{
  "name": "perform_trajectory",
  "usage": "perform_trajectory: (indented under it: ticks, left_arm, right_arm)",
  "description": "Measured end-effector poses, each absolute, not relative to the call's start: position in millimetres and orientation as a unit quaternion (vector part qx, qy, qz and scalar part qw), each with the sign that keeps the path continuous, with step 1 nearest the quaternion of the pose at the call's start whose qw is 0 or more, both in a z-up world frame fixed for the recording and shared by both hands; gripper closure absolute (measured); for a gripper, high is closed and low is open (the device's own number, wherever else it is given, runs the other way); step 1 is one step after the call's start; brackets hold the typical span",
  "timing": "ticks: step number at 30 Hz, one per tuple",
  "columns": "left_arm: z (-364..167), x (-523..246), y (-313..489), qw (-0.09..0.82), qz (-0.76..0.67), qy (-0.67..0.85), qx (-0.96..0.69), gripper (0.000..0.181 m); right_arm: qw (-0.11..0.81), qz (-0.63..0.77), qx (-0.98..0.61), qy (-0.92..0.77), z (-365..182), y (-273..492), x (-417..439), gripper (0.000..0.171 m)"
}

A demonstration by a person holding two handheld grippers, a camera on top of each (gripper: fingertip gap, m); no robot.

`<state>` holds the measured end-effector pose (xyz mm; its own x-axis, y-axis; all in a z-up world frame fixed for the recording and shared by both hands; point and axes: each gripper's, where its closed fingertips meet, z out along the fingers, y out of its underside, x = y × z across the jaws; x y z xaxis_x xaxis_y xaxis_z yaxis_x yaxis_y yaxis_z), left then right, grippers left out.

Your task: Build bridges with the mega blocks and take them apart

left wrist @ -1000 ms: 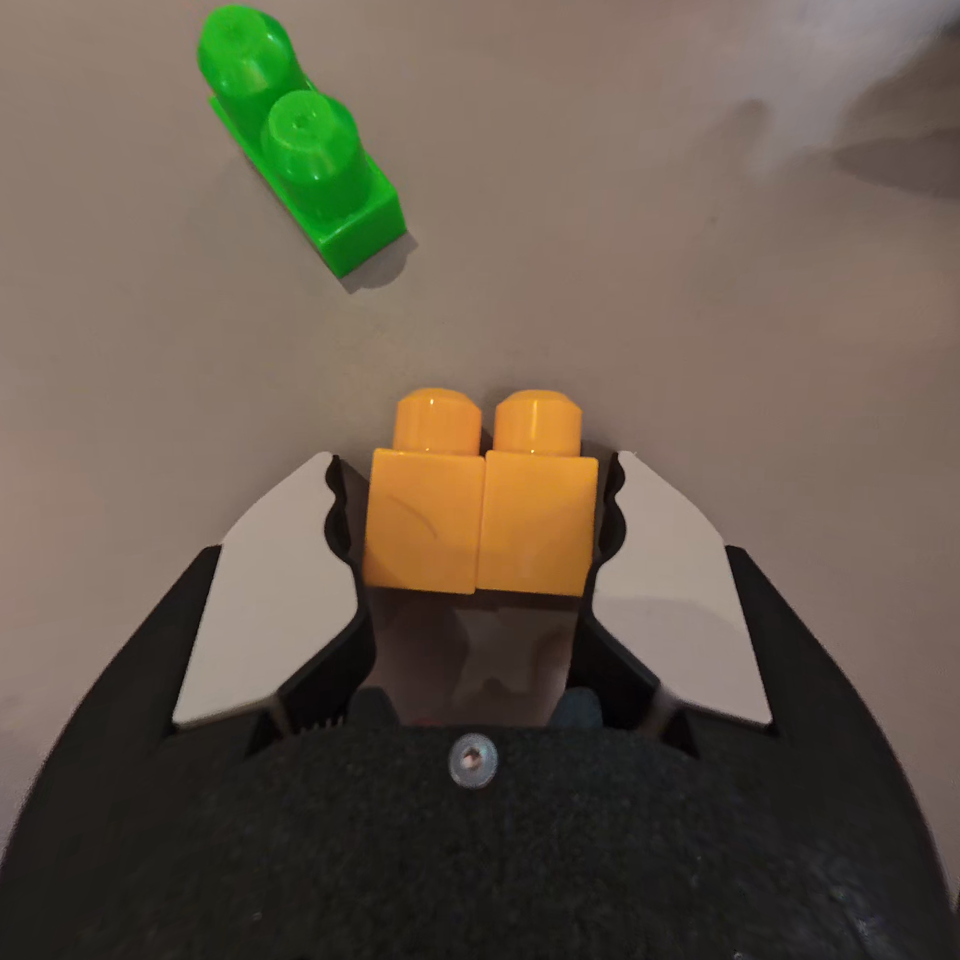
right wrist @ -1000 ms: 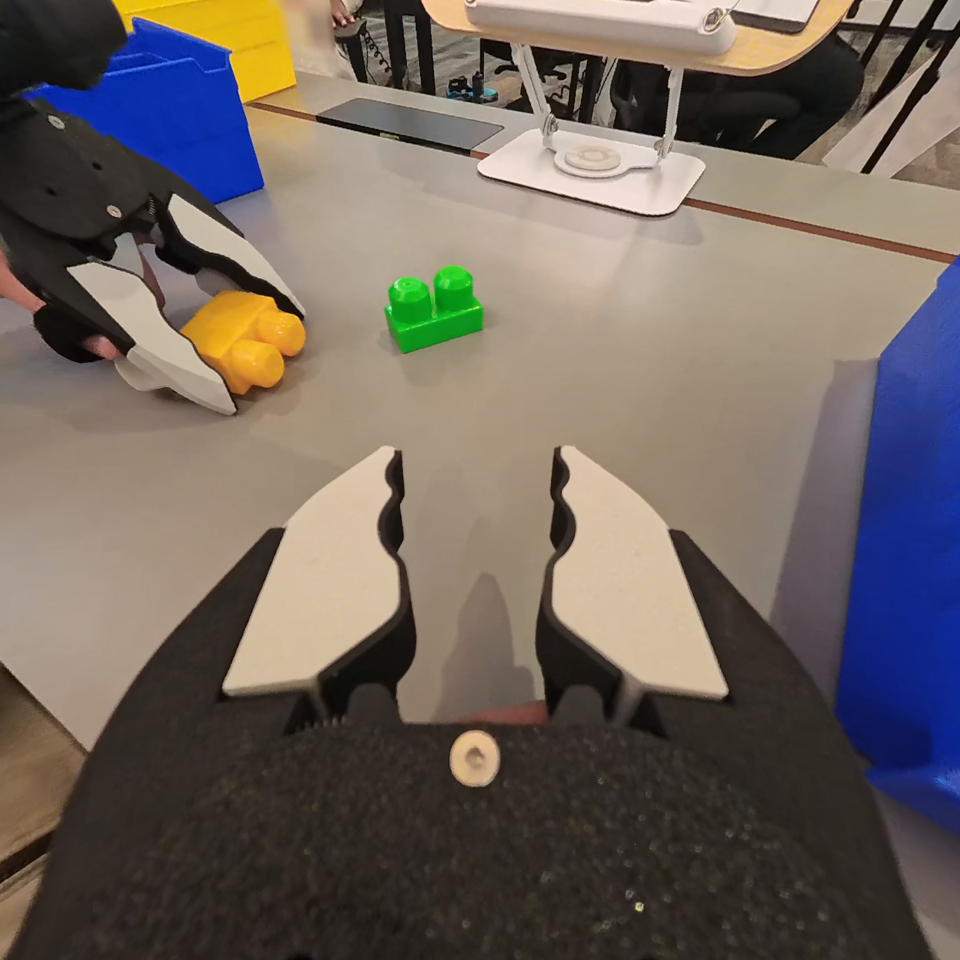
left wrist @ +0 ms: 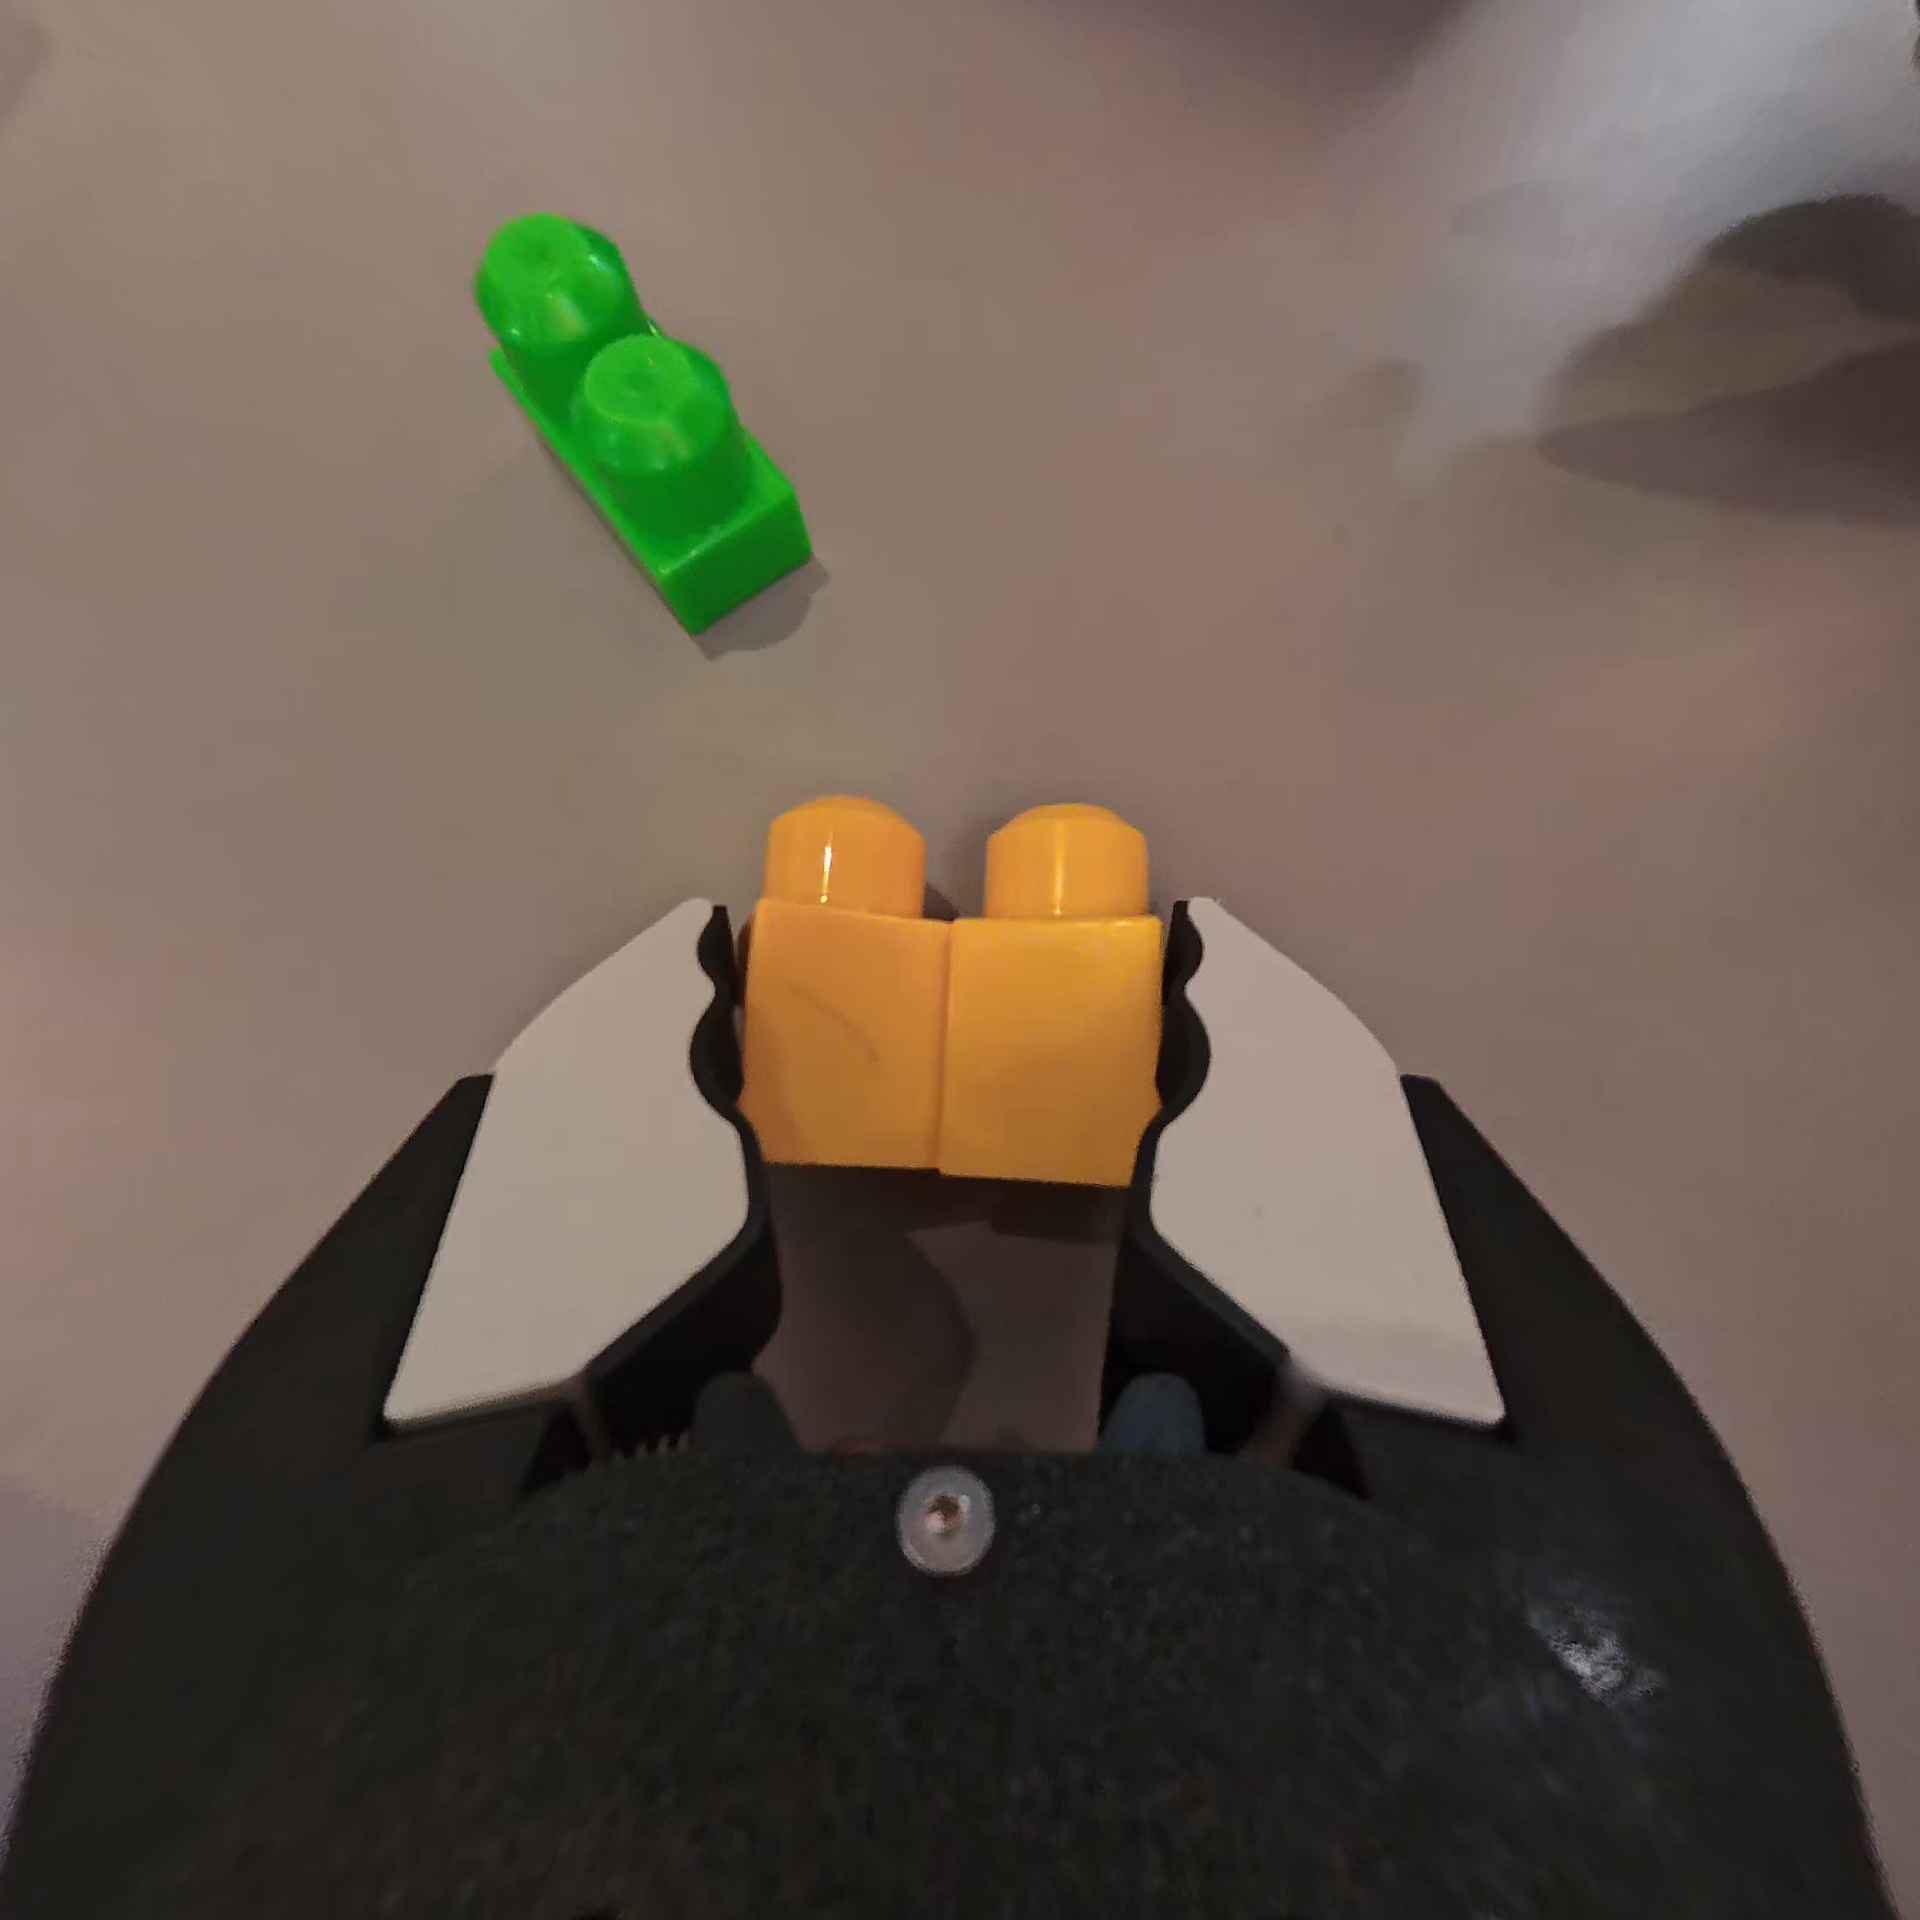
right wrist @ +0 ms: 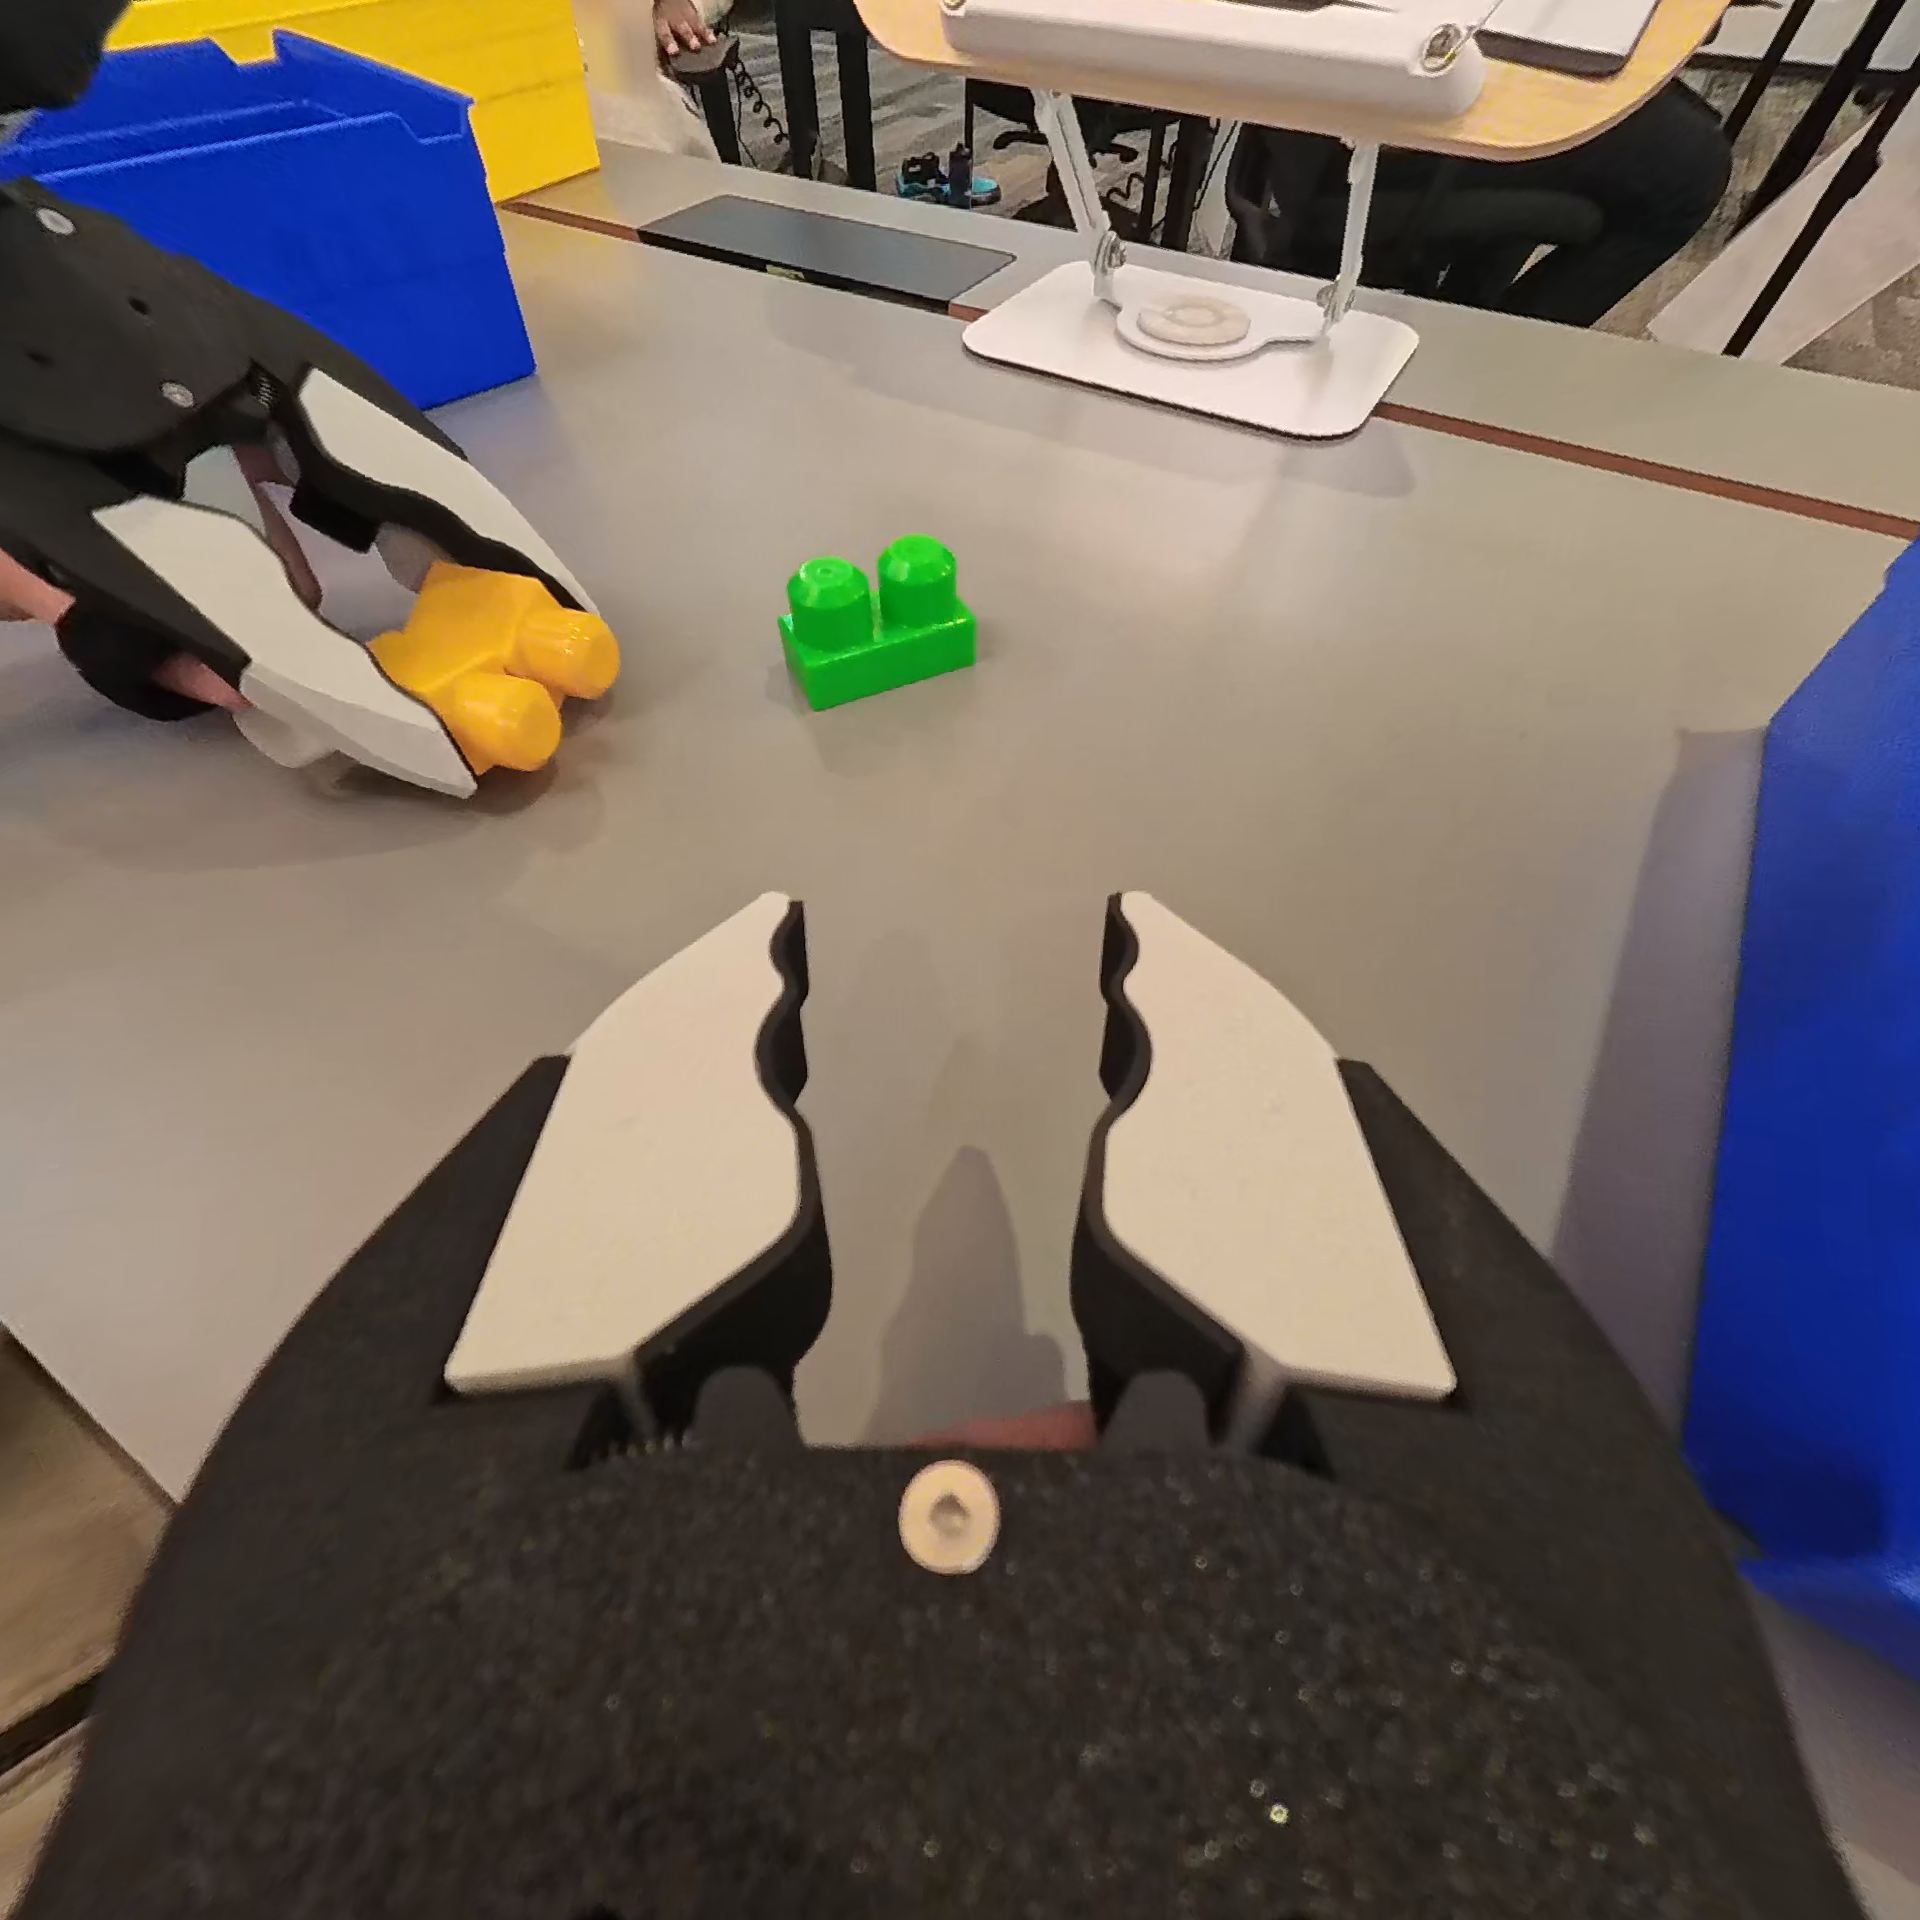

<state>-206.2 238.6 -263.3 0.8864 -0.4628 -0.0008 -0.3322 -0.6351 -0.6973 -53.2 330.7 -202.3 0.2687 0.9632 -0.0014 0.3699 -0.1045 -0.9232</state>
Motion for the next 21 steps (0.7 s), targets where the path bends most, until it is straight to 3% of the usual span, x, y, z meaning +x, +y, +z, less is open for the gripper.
perform_trajectory:
  ticks: [13, 21]
  left_arm:
    - [-273, -206, 238, 0.352, -0.089, 0.227, -0.904, 0.096]
    - [-226, -206, 210, 0.427, -0.035, 0.210, -0.879, 0.096]
  right_arm:
    - [0.443, 0.336, -0.662, -0.503, -201, 330, -53, 0.117]
    - [0.441, 0.336, -0.663, -0.503, -203, 331, -53, 0.117]
